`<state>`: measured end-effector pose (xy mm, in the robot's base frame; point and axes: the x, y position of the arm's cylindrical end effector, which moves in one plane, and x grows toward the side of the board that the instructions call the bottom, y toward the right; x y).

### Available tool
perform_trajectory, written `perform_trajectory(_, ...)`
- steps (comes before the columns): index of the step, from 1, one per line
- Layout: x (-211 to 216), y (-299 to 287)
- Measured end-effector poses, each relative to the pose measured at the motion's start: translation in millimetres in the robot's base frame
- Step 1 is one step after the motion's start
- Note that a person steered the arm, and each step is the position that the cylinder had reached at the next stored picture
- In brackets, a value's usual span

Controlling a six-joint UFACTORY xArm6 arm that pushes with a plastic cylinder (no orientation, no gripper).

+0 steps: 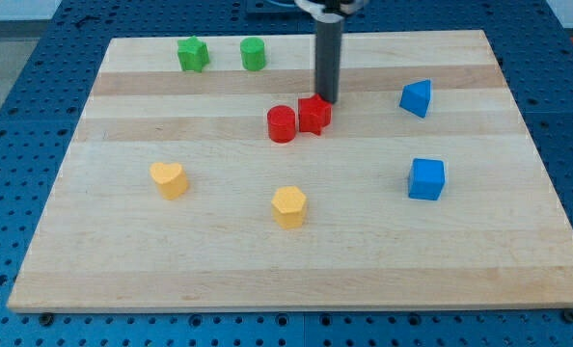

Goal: Push the blue triangle towards the top center

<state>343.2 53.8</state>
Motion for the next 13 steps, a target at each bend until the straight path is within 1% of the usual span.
perform_trajectory(1,24,17)
perform_trajectory(2,33,51)
perform_trajectory(4,31,172)
perform_trajectory(5,0,178)
perform_trajectory(7,-7,143)
perform_trajectory(9,16,128)
perform_trajectory(10,16,107)
perform_trajectory(12,2,67)
perform_trajectory(13,-16,56)
